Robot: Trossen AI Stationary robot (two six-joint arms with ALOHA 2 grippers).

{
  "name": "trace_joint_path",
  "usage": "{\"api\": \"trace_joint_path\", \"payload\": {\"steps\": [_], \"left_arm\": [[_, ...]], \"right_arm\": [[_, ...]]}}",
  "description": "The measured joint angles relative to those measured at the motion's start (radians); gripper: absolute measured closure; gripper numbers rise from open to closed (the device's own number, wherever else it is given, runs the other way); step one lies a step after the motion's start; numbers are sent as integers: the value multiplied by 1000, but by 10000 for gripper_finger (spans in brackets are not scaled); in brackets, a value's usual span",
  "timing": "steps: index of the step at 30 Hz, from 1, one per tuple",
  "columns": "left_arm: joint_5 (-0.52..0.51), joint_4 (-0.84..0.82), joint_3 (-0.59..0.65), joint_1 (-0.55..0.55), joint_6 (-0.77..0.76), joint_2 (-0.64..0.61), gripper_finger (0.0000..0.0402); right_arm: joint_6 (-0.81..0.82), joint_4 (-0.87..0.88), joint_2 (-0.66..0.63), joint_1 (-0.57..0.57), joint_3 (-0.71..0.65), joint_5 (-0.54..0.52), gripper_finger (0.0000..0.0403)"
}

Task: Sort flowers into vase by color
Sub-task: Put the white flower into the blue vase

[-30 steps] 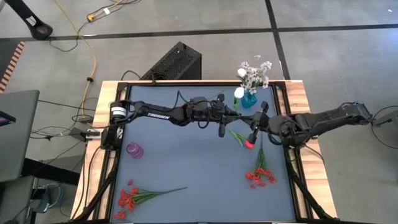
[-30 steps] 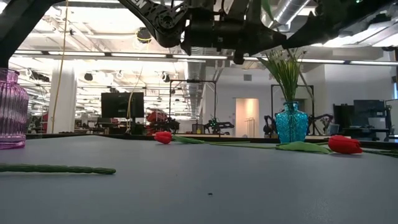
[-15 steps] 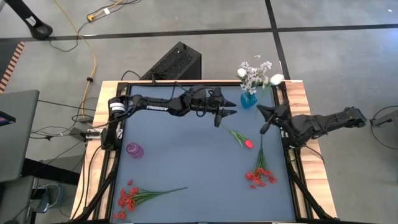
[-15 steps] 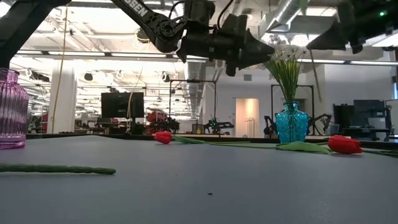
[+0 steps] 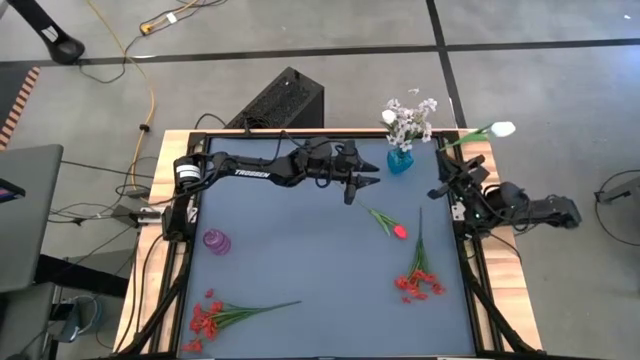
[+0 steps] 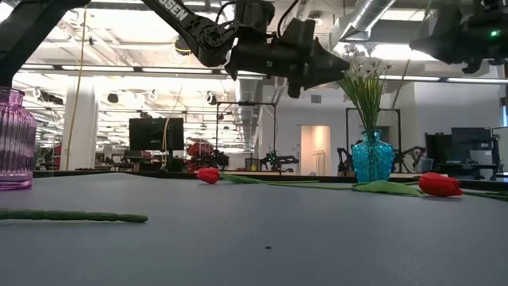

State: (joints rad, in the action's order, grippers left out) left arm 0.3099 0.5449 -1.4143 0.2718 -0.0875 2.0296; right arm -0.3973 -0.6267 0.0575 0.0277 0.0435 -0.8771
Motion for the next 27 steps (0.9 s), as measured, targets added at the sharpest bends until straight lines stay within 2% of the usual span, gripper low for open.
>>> {"api": "trace_joint_path", "payload": {"steps": [3,7,11,14,20,27], "left_arm": [[-1,-1,0,0,-1,0,253],[-1,-1,0,-2,-9,0,253],[-1,-1,0,-4,-12,0,253],[-1,-2,0,-4,-13,0,253],[-4,-2,0,-4,-14,0,253],[-9,-4,0,-4,-11,0,253]], "right_arm": [[62,0,1,-85,-17,68,387],[115,2,1,-207,-32,105,387],[200,22,1,-325,-32,230,387],[263,54,11,-404,-32,278,387],[359,60,86,-533,-32,390,387],[386,-4,176,-632,-32,450,387]]}}
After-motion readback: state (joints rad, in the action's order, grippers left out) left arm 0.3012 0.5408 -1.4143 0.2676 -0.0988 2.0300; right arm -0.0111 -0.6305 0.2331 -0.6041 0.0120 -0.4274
